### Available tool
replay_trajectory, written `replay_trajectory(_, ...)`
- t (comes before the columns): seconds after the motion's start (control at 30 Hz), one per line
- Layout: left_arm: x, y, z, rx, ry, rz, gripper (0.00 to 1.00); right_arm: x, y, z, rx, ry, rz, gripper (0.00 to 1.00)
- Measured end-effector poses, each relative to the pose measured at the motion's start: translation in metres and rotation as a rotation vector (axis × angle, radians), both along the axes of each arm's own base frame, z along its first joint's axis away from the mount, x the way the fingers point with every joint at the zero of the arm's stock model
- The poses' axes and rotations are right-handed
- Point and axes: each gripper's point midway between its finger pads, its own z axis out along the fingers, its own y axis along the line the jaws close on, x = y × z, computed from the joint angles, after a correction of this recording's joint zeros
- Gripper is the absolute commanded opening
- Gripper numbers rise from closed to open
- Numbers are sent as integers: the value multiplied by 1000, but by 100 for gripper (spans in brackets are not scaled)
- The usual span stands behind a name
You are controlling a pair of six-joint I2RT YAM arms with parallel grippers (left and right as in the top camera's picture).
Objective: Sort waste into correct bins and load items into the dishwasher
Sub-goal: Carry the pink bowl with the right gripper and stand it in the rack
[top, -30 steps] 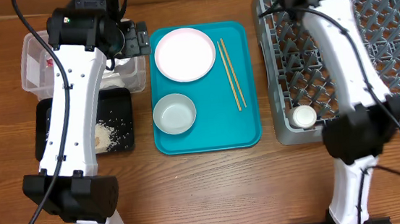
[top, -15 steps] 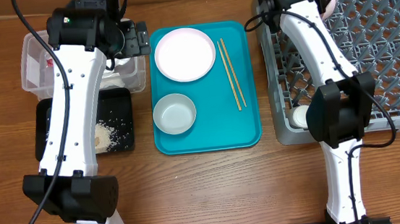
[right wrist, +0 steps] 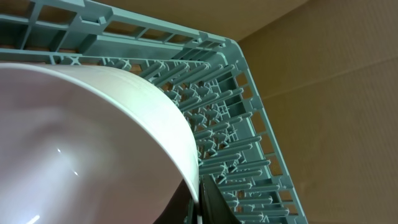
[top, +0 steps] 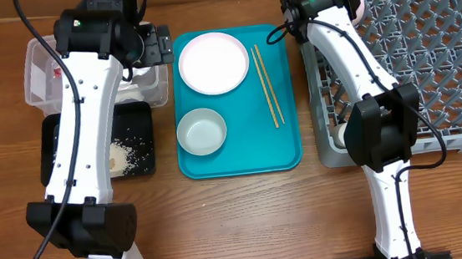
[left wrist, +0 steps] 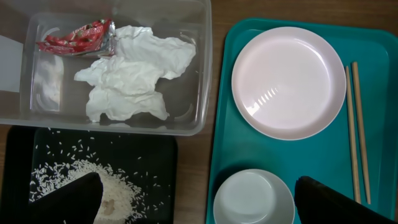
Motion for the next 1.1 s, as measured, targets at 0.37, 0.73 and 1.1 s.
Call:
replay_trajectory(0.37,0,0,0,0,0,-1,100,3,-5,5,-12,-34,-16,4)
replay_trajectory(0.73,0,0,0,0,0,0,100,4,-17,5,-11,-38,-38,4)
replay_trajectory(1.1,0,0,0,0,0,0,100,6,-8,-14,-13,-3,-22,4)
